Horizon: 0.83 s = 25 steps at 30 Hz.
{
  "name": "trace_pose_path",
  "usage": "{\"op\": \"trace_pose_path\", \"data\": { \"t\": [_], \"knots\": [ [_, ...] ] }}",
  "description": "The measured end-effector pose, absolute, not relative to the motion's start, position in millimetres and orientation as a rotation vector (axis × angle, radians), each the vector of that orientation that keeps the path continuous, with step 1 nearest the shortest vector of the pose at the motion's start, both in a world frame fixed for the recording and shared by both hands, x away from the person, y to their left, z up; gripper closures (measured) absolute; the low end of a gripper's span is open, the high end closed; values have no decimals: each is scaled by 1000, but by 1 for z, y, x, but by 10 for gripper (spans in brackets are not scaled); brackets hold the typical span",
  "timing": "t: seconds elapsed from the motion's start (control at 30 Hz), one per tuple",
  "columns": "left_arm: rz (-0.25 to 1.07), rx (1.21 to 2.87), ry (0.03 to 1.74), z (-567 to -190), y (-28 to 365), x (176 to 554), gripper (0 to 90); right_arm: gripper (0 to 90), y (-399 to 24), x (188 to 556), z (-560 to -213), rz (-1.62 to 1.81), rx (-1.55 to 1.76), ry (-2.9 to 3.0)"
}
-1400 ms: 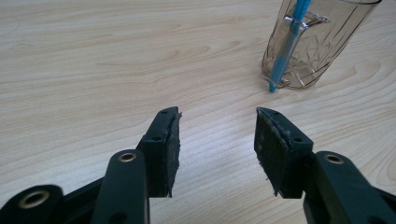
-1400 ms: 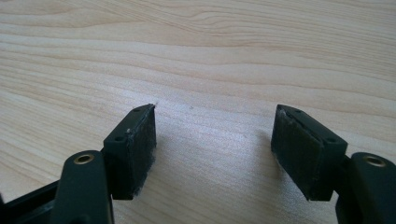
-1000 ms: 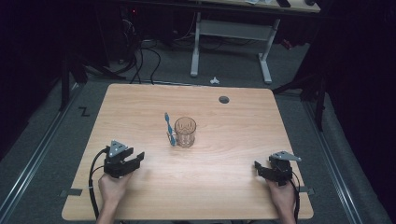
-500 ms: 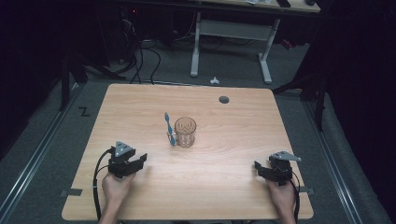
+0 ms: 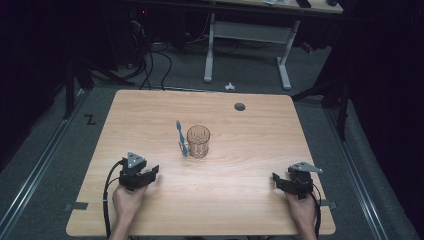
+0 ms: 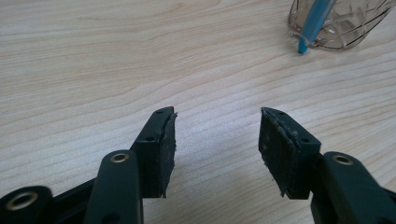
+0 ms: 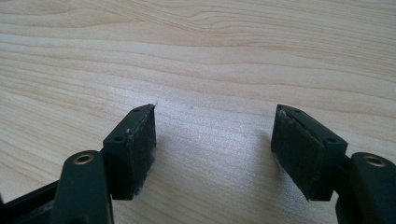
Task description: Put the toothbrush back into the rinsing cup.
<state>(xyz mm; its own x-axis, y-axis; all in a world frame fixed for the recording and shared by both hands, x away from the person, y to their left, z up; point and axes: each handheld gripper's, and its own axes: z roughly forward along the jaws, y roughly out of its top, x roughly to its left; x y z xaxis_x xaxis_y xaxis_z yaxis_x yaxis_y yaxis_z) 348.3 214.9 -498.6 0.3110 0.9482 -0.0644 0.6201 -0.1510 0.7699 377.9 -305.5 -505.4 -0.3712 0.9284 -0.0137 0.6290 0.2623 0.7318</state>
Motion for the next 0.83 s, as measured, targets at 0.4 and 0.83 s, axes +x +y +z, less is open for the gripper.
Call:
{"op": "trace_pose_path", "data": {
  "t": [0.4, 0.83],
  "knots": [
    [593, 1894, 1412, -509, 210, 349, 462, 311, -306, 378, -505, 899, 1408, 2095],
    [611, 1928, 1371, -512, 206, 348, 358, 311, -305, 378, -505, 899, 1408, 2095]
  ]
}}
